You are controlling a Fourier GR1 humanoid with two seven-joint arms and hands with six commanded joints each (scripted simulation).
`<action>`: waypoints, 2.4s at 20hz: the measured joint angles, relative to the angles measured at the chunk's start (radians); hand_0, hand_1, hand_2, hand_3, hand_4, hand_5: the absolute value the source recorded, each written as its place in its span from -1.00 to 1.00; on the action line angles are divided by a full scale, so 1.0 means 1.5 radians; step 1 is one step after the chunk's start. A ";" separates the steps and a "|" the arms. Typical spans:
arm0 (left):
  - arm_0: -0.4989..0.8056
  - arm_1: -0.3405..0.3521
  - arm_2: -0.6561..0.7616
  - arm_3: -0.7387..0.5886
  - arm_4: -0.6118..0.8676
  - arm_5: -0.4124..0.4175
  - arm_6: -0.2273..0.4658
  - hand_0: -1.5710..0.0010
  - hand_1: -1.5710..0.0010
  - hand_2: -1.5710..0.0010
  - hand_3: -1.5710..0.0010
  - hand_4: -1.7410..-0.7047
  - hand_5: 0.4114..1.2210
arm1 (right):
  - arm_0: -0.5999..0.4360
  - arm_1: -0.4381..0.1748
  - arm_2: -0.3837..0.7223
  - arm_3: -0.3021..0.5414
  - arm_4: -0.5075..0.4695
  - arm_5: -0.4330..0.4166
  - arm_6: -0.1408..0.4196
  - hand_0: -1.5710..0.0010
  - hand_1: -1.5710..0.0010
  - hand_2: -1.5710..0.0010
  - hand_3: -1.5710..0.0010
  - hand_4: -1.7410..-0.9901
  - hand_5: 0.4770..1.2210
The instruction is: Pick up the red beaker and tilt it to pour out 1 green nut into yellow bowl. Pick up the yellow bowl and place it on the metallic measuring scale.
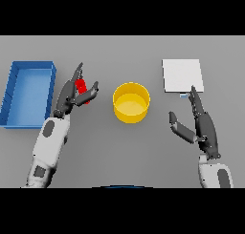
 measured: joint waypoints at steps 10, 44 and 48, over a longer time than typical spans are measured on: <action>-0.036 -0.032 0.019 0.055 -0.026 0.066 -0.054 -0.70 -0.71 -0.71 -0.71 -0.55 0.78 | -0.007 0.001 -0.001 0.007 0.001 -0.001 0.004 1.00 1.00 1.00 1.00 0.19 -0.45; -0.315 0.189 -0.457 0.041 -0.441 -0.079 0.077 -1.00 -1.00 -1.00 -1.00 -0.75 0.96 | -0.005 0.001 0.020 0.000 0.039 -0.007 -0.005 1.00 1.00 1.00 1.00 0.29 -0.41; -0.379 0.182 -0.539 0.087 -0.485 -0.154 0.058 -1.00 -1.00 -1.00 -1.00 -0.89 0.99 | -0.002 0.012 0.021 0.003 0.041 -0.017 -0.005 1.00 1.00 1.00 1.00 0.37 -0.50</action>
